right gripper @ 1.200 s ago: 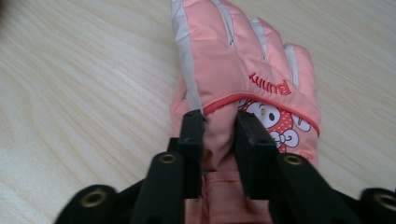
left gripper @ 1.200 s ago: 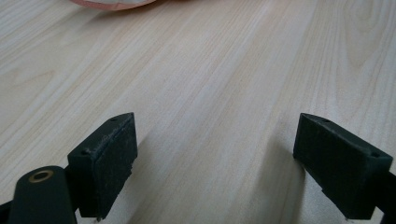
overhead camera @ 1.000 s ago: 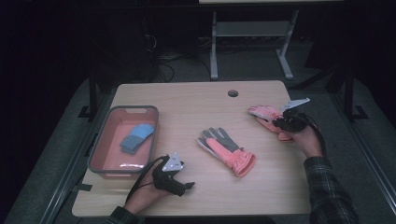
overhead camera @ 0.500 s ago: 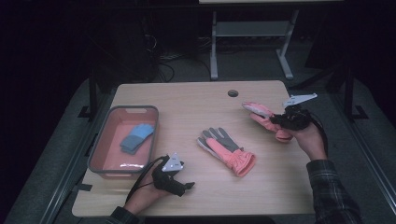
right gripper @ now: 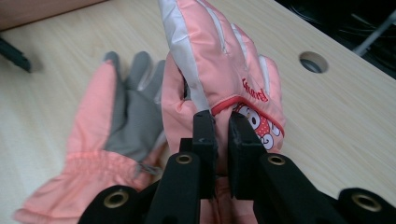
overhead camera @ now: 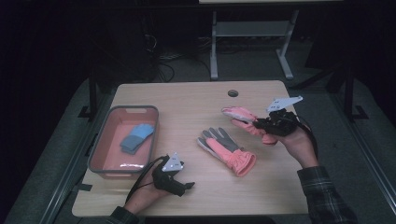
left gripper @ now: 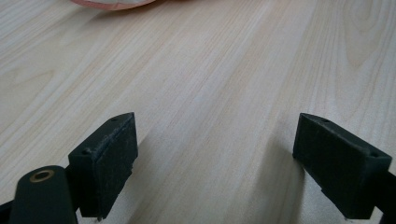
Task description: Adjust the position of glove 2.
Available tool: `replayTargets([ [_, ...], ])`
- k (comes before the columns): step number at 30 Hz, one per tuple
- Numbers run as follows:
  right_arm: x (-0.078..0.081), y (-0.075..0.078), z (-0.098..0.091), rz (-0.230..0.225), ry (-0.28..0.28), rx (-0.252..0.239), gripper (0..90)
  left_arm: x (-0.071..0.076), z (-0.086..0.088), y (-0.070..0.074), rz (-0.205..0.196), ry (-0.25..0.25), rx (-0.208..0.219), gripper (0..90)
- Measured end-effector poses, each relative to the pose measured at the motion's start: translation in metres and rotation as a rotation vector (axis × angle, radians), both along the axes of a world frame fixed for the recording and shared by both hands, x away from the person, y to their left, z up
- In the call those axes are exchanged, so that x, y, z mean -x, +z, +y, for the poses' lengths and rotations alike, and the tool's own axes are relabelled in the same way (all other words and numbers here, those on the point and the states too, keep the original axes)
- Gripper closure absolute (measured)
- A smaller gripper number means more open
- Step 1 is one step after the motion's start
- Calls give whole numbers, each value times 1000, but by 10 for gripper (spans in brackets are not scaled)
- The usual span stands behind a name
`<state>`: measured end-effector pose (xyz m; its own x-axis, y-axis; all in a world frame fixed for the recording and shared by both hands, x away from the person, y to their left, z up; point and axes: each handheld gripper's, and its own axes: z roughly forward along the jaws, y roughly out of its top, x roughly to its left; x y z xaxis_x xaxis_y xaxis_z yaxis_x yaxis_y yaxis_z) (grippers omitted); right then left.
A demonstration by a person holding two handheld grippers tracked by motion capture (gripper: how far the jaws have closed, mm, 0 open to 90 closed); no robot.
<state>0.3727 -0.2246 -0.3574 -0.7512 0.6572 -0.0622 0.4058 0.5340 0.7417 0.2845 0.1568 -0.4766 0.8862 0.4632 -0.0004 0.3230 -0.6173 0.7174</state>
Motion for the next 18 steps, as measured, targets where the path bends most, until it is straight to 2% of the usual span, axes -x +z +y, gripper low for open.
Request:
replayTargets([
  [5,11,5,18,3,37,4,832,0,0,0,1,1,1,132],
  [8,15,6,31,6,60,23,832,0,0,0,2,2,3,132],
  [18,18,-5,67,19,110,72,831,0,0,0,1,1,1,132],
])
